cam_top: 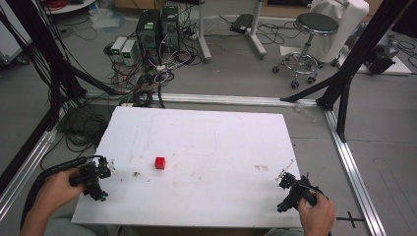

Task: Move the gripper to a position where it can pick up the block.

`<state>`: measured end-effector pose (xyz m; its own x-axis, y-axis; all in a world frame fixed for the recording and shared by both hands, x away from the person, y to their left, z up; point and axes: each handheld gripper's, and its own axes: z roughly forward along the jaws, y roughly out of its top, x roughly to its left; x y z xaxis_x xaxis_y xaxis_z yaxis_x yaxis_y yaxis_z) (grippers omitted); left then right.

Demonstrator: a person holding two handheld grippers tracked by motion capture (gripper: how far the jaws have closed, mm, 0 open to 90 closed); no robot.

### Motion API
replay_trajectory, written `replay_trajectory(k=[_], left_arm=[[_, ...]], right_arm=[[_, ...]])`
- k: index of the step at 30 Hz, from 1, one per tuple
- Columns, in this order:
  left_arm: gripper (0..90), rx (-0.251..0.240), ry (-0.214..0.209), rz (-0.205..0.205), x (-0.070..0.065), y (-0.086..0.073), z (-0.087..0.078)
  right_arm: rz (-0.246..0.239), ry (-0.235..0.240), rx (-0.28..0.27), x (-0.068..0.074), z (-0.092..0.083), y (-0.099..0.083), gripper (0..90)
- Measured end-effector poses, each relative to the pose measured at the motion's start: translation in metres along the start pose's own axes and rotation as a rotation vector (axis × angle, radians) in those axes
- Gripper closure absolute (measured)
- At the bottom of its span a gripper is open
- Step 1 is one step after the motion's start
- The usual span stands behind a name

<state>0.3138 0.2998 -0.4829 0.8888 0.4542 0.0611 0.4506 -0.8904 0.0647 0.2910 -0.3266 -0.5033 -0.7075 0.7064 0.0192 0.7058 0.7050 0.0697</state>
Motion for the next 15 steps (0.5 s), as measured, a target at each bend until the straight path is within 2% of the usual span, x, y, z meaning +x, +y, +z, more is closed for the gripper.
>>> replay_trajectory(k=[2, 6, 13, 15], left_arm=[[22.4, -0.004, -0.002, -0.009, -0.0004, 0.0002, 0.0005], [22.4, -0.003, -0.007, 0.01, -0.0014, 0.0005, -0.0003], [22.4, -0.006, -0.004, -0.013, -0.0009, 0.0001, 0.0003], [22.4, 0.0, -0.004, -0.007, -0.0008, 0.0004, -0.0003]], right_arm=[[-0.002, 0.001, 0.001, 0.0003, 0.0002, 0.0, 3.0], [0.001, -0.001, -0.001, 0.0001, -0.0003, -0.0001, 3.1], [-0.002, -0.004, 0.0, 0.0005, -0.0013, 0.0004, 3.1], [0.002, -0.002, -0.004, 0.0006, -0.0012, 0.0001, 3.1]])
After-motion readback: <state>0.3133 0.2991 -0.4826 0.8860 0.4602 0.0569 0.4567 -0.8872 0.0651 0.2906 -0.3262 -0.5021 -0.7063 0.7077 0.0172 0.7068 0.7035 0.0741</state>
